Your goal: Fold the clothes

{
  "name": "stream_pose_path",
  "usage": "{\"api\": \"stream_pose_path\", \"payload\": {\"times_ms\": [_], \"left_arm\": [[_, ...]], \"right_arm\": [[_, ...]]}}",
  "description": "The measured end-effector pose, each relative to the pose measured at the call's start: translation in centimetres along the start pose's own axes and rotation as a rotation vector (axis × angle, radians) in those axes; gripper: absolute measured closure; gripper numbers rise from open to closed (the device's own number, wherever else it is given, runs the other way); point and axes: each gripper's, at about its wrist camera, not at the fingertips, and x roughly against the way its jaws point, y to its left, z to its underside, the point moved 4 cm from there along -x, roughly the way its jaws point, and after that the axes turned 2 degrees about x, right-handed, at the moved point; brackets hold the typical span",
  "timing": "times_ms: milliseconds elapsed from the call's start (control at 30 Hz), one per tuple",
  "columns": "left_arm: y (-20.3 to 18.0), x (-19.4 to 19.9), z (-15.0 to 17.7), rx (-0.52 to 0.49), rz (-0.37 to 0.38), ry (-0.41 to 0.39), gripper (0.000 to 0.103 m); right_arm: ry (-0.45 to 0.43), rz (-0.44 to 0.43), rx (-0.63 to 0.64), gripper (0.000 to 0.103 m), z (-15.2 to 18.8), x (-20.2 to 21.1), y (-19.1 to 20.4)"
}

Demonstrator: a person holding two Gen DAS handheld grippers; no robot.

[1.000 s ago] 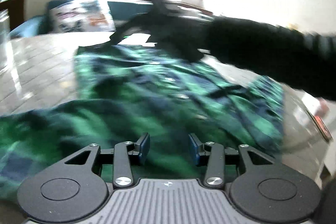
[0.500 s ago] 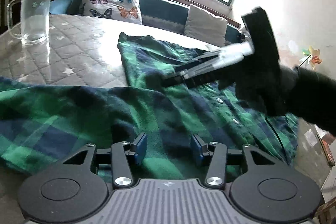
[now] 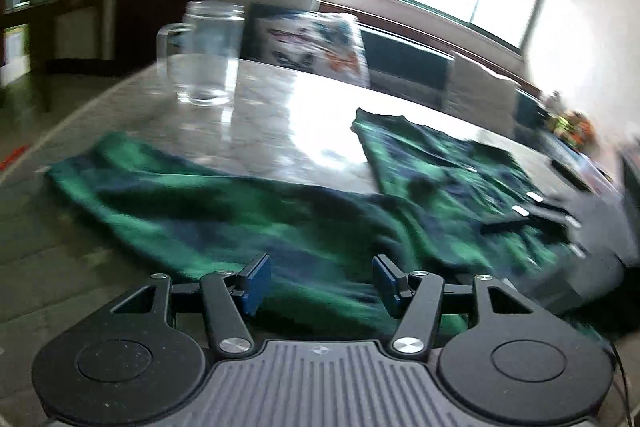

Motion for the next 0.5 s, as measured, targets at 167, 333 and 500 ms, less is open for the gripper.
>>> {"api": "stream_pose_path", "payload": {"times_ms": [167,333,500], "left_arm": [[-0.1,0.2,0.9,0.013,-0.062,-0.004,0.044],[-3.3,0.5,2.5,-0.046,-0.007,0.002,0.044],[-7.1,-0.1,3.3,-0.12,0.037,-0.002,0.044]], "right_arm": [[-0.028,-0.005,0.046,0.021,1.3,2.4,3.5],[-0.065,0.024,0.004,0.021,3.7,6.6,3.5],[-0.066,0.042,-0.075,0.022,6.1,9.5,2.2]]}}
